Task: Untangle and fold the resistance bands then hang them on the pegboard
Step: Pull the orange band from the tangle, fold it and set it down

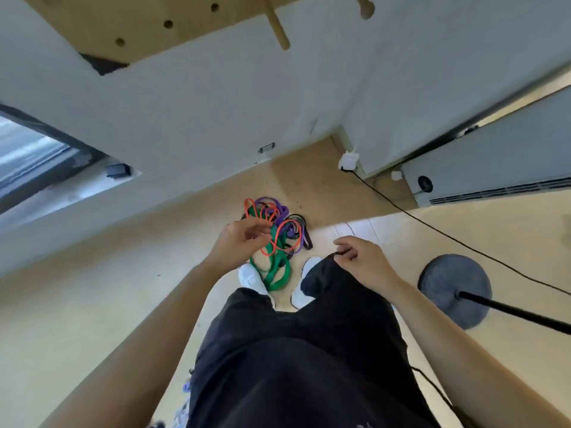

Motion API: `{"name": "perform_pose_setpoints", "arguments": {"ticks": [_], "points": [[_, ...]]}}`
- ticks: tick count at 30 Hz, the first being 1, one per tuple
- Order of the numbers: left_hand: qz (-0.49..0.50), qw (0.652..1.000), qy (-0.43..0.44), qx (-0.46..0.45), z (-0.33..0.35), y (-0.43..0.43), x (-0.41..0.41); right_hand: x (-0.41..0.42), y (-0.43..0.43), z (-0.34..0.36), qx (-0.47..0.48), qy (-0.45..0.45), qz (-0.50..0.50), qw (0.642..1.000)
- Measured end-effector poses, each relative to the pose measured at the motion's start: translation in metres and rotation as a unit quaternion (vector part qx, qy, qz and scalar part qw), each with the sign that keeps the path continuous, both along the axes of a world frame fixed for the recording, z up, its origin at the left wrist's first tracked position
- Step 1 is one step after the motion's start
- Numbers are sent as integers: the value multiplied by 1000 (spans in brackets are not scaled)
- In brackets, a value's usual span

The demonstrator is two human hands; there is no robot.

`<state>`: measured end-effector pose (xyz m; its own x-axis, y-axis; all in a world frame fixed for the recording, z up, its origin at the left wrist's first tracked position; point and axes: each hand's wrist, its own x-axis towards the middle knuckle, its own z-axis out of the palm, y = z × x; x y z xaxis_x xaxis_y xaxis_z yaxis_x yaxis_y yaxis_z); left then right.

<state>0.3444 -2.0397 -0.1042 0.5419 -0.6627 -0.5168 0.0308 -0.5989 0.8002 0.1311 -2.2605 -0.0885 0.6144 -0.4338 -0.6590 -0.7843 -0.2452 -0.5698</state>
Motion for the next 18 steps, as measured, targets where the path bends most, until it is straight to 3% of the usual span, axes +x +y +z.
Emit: {"name": "perform_pose_setpoints", "arguments": {"ticks": [8,18], "points": [[138,989,14,52,-42,-20,-26,56,-69,-30,29,20,175,984],[274,951,51,131,-139,-76,-98,87,-101,-157,53,48,408,910]]}}
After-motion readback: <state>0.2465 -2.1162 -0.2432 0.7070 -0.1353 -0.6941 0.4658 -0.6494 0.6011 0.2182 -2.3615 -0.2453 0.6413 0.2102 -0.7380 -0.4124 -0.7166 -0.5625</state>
